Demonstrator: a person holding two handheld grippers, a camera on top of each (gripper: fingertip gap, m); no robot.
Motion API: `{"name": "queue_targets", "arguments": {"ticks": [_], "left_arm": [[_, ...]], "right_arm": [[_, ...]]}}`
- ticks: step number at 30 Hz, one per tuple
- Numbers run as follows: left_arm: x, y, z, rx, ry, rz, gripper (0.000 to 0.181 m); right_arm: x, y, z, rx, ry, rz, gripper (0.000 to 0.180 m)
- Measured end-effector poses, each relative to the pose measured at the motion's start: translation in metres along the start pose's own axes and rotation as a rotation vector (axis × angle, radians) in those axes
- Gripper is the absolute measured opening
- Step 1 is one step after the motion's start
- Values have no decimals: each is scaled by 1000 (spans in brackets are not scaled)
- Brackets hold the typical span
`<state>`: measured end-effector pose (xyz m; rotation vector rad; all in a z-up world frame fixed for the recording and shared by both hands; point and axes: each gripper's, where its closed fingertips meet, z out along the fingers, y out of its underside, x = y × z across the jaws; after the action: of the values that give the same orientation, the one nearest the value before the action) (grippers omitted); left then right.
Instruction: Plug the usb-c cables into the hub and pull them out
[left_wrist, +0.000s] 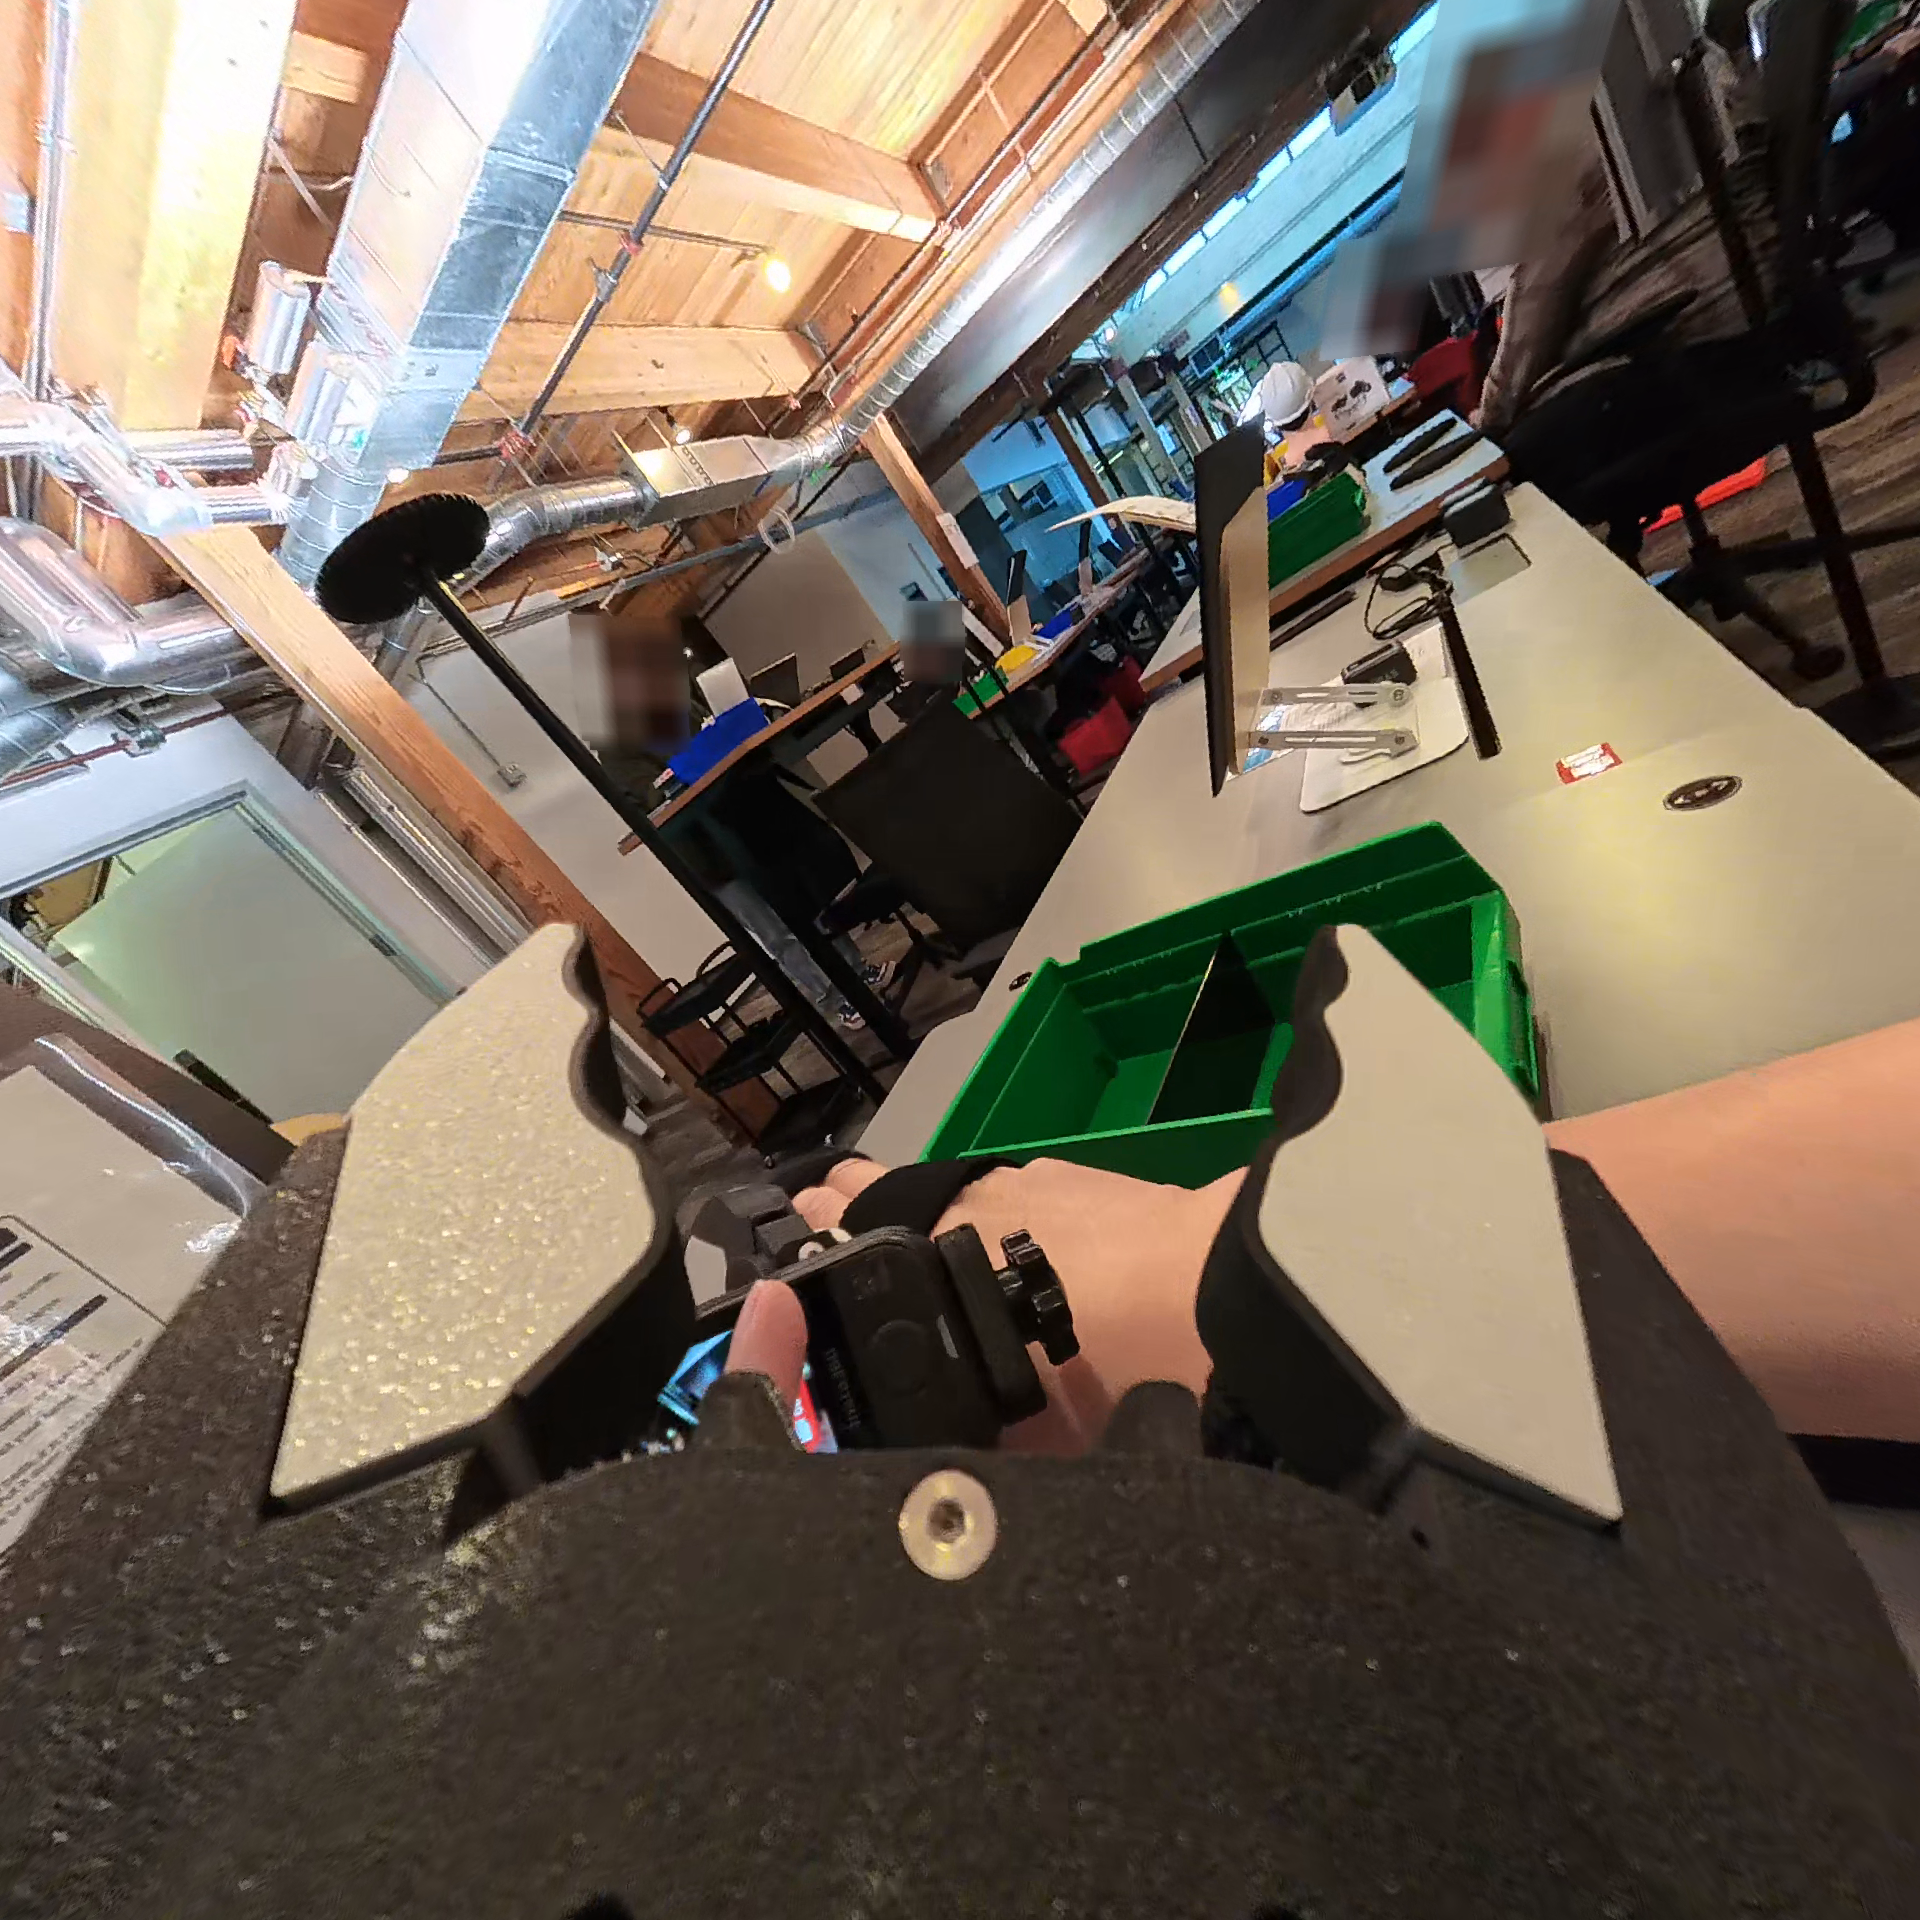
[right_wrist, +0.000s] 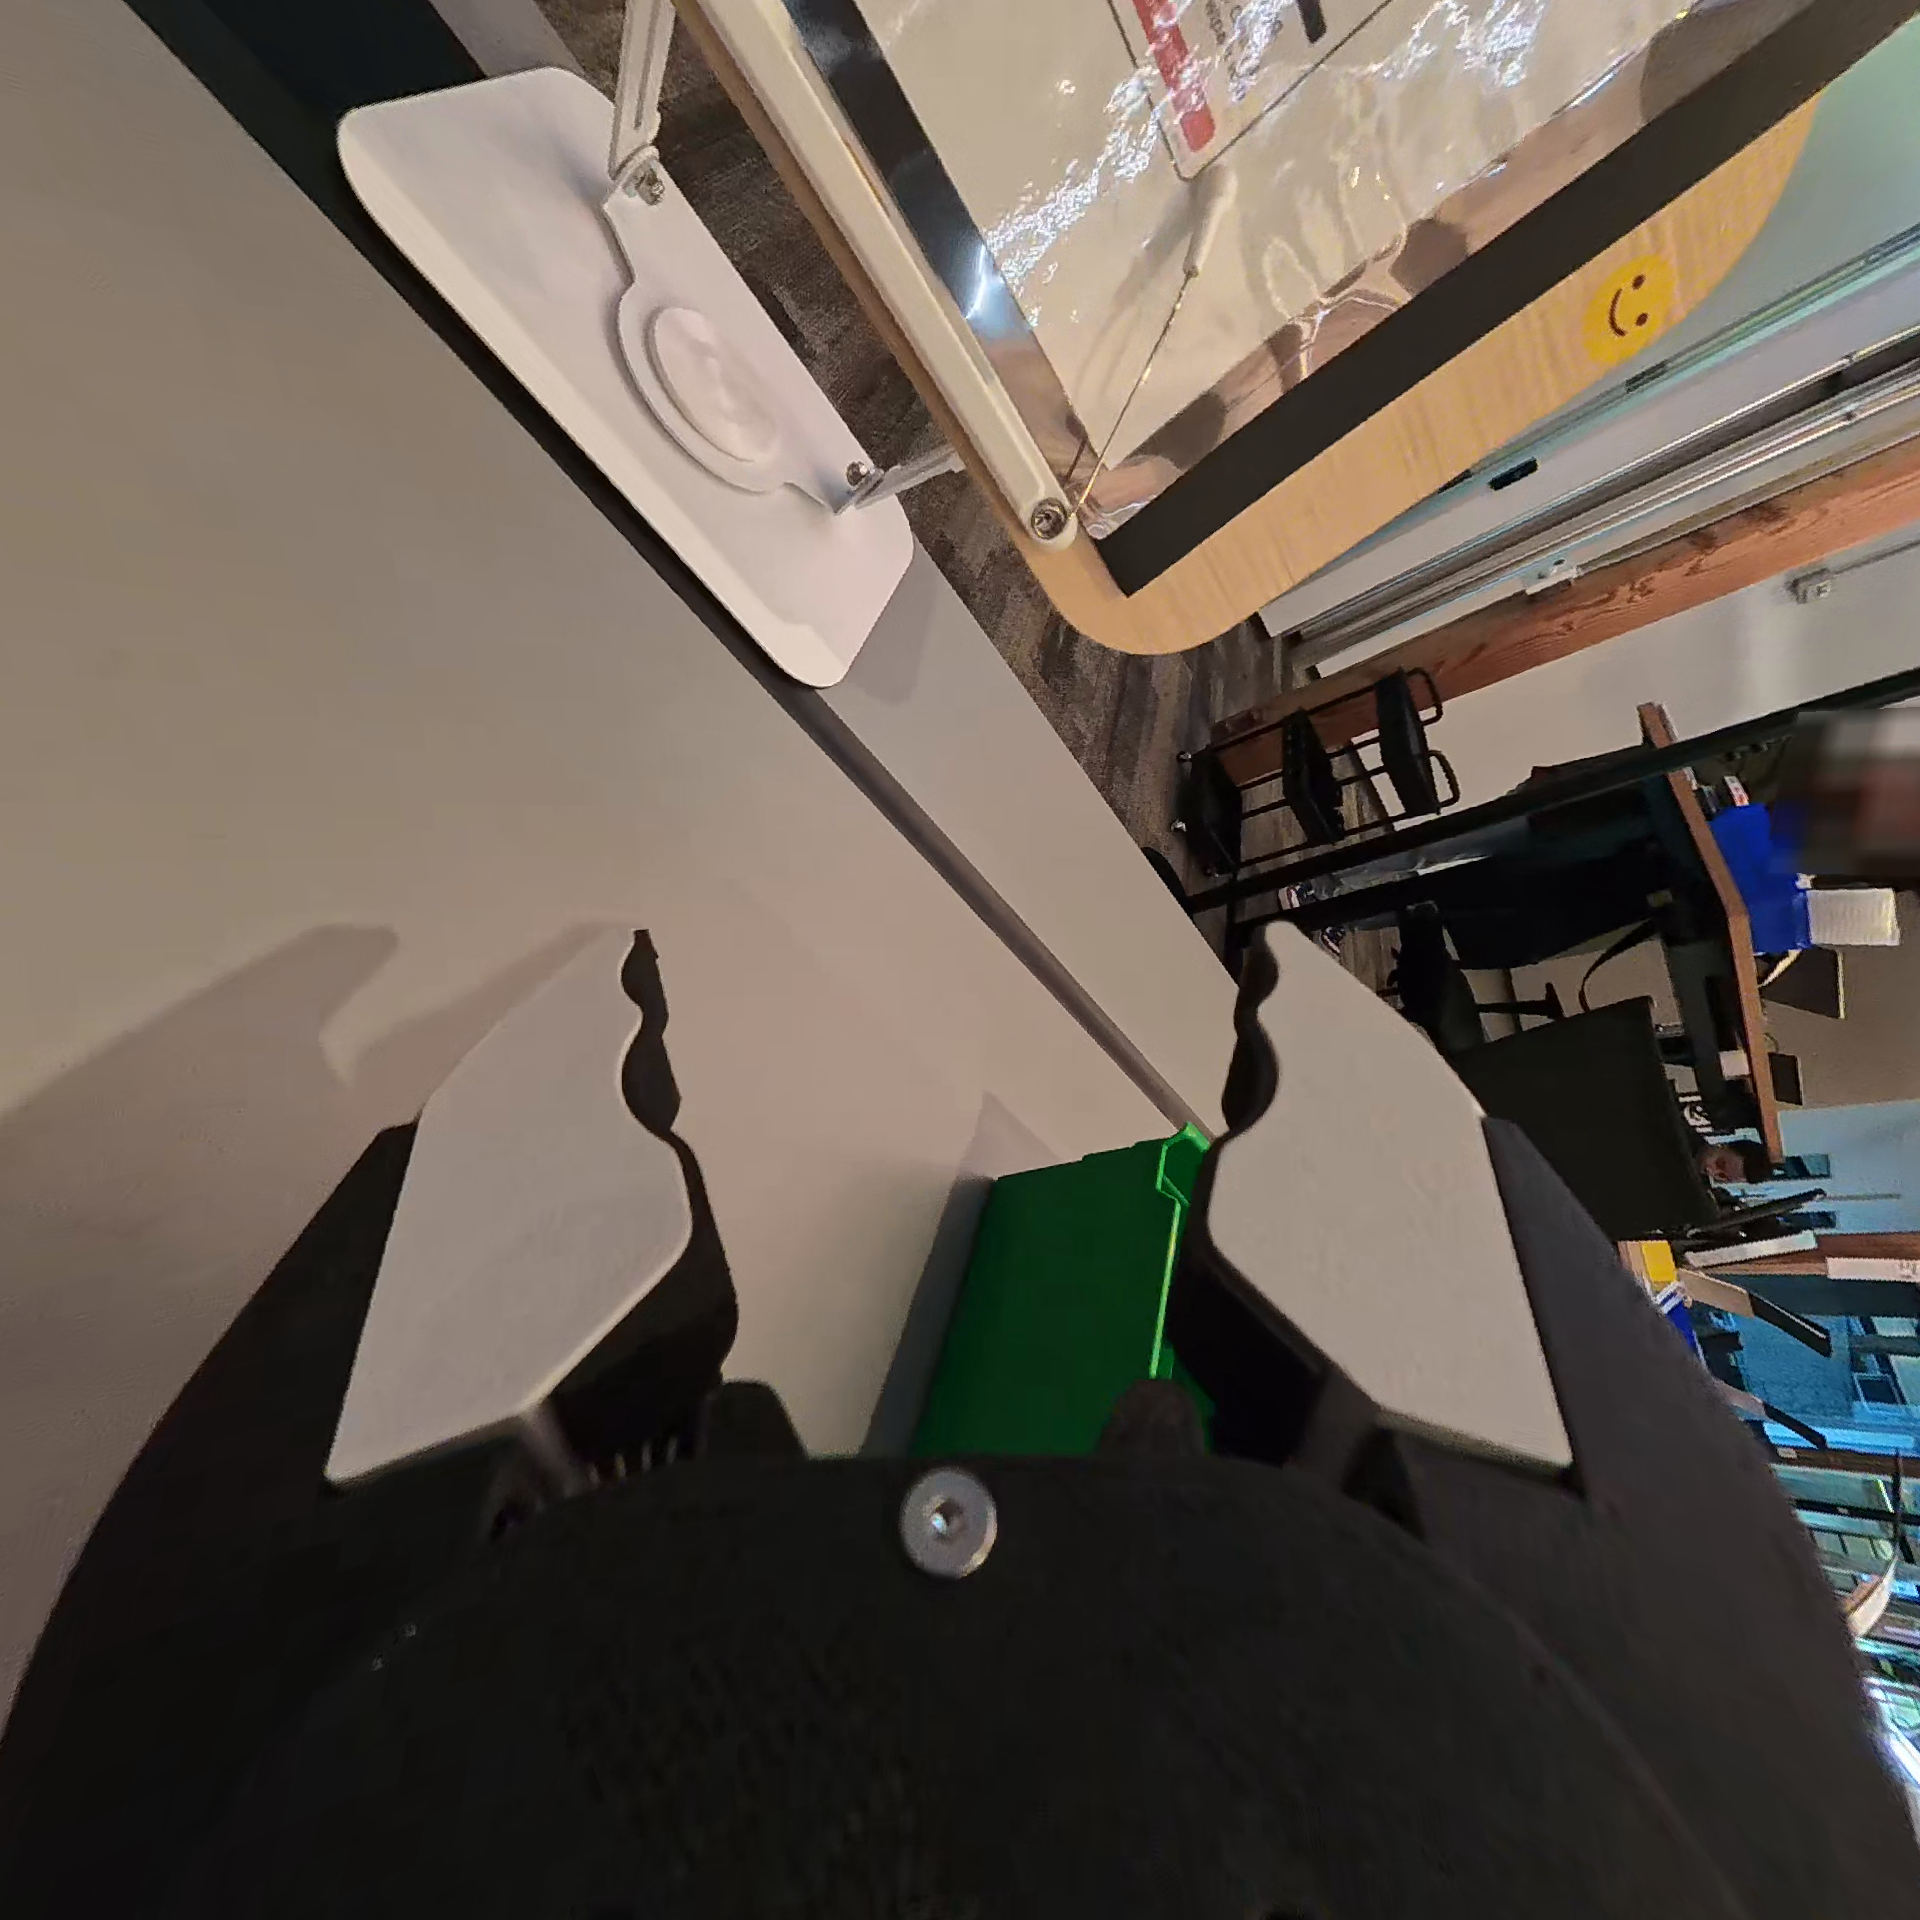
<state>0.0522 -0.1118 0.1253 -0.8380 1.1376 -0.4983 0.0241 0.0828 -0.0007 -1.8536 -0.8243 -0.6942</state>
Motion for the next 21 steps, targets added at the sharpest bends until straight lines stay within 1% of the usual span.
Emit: {"name": "queue_targets", "arguments": {"ticks": [3, 9, 14, 18, 21], "left_arm": [[-1, 3, 1, -16, -4, -5, 122], [-7, -27, -12, 70, -28, 1, 121], [-24, -30, -21, 60, -75, 25, 122], [-57, -27, -35, 26, -184, 47, 120], [-101, -3, -52, -85, -311, -10, 111]], "right_arm": [[-3, 2, 1, -9, -26, 2, 105], [-5, 0, 1, 4, -45, 9, 105], [-4, 1, 4, 8, -50, 17, 106], [12, -3, 8, 75, -10, 77, 105], [41, -4, 9, 157, 77, 178, 105]]}}
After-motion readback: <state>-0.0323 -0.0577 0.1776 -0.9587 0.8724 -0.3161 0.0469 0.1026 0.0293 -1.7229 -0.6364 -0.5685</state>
